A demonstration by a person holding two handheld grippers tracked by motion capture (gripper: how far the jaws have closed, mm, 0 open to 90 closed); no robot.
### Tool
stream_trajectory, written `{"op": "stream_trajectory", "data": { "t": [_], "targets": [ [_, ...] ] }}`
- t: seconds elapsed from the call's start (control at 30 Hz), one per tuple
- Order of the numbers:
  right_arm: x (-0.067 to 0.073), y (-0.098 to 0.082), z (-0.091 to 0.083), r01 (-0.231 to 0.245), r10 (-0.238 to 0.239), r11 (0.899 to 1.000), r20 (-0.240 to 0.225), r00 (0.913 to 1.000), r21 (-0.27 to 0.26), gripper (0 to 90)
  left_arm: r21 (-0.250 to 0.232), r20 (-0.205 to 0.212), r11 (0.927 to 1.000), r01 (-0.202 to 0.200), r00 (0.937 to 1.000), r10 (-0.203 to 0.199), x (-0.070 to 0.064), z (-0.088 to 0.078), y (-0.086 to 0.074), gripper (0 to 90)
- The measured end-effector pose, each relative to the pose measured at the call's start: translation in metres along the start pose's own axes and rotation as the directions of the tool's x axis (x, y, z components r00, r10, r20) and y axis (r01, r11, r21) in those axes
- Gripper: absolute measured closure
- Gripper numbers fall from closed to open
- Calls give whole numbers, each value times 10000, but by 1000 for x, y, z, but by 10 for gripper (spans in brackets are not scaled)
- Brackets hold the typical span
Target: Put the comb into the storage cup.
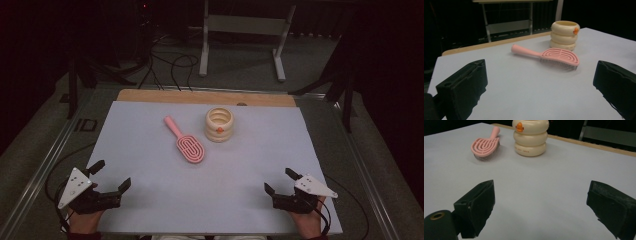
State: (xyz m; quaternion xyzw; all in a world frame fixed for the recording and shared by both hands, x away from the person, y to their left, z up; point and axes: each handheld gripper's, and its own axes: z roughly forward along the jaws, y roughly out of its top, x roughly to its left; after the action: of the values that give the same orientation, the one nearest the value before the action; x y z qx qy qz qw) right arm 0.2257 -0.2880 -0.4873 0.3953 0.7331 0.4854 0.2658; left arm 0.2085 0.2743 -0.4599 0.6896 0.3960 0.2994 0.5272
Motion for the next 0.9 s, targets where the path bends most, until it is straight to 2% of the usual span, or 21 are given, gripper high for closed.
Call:
{"op": "stream_trajectory", "data": {
  "t": [0.43,0.8,0.9],
  "targets": [
    [1,-1,2,34,-33,9999,-61,10000,160,83,260,-43,9996,55,10000,-54,0,3,-2,0],
    [2,-2,6,54,-50,9997,-161,9999,237,83,522,-16,9986,-97,10000,98,-3,11,-4,0],
    [1,0,5,-187,191,9998,-422,9989,90,83,430,73,9991,-26,10000,22,-3,12,-1,0]
  ]
}}
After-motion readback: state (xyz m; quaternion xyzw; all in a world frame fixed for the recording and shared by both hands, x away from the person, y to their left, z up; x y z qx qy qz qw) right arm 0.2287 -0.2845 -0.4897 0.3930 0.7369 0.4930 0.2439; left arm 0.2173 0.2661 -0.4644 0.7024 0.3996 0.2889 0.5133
